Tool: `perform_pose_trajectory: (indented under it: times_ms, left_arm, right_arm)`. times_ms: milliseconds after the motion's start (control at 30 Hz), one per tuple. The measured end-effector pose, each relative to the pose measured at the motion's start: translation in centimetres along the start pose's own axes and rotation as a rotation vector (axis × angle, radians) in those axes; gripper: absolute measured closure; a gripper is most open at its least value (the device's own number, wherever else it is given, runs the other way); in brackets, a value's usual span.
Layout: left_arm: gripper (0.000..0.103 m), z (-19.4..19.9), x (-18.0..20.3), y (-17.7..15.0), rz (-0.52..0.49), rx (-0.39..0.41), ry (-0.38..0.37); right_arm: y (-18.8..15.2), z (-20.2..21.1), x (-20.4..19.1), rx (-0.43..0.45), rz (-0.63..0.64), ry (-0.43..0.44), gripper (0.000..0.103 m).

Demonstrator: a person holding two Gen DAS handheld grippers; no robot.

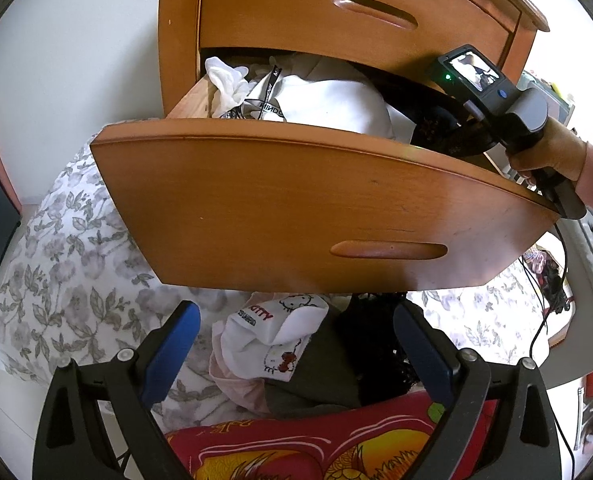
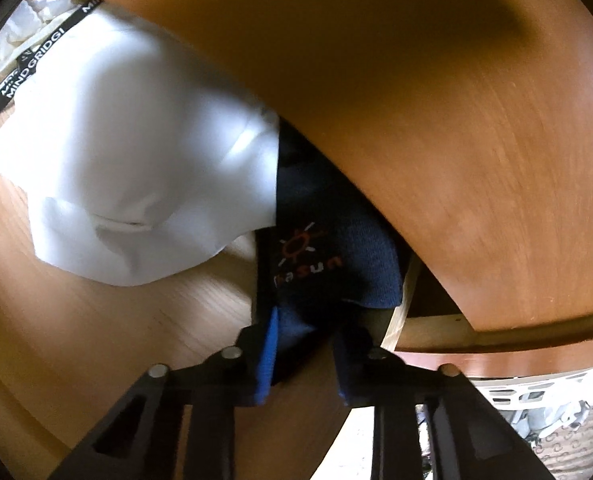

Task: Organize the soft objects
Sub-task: 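Close the right gripper on the navy cloth, then lift the navy cloth up out of the drawer with the right gripper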

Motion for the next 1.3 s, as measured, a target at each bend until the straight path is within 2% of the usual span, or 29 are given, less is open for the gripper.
perform_pose_trajectory:
  times_ms: [133, 600, 800, 1000, 1300]
  left_arm:
    - [0.006, -0.1, 0.1, 0.0, -0.004, -0.002, 0.004]
    - [0.006, 0.1, 0.0, -0.1, -0.005, 0.004, 0.027]
    - [0.006, 0.1, 0.1, -0.1, -0.015, 0.002, 0.05]
    - [0.006, 0.3, 0.2, -0.1, -0.031, 0.004, 0.083]
    - [0.006, 0.4, 0.3, -0.2, -0.056, 0.001, 0.134]
  right_arm:
    - [0.1, 0.8, 0.8, 0.012, -0.02, -0.002, 0.092]
    - [-0.6, 6.0, 2.7, 0.091, -0.068, -0.011, 0.094]
    - [-1.3, 8.5, 3.0, 0.127, -0.148, 0.057, 0.094]
    - [-4.4, 10.5, 3.9, 0.172, -0.265, 0.188, 0.094]
    - [-6.1, 12.2, 2.0, 0.233, -0.352, 0.301, 0.095]
Point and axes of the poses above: each gripper's, at about its wrist camera, not at the fingertips, and z roughly against the way its jaws point, x to its right, y to its top, the point moved 6 cm from there along -z, roughly the way its jaws point, and after that the axes turned 4 degrees about -y, right-handed, at the moved point
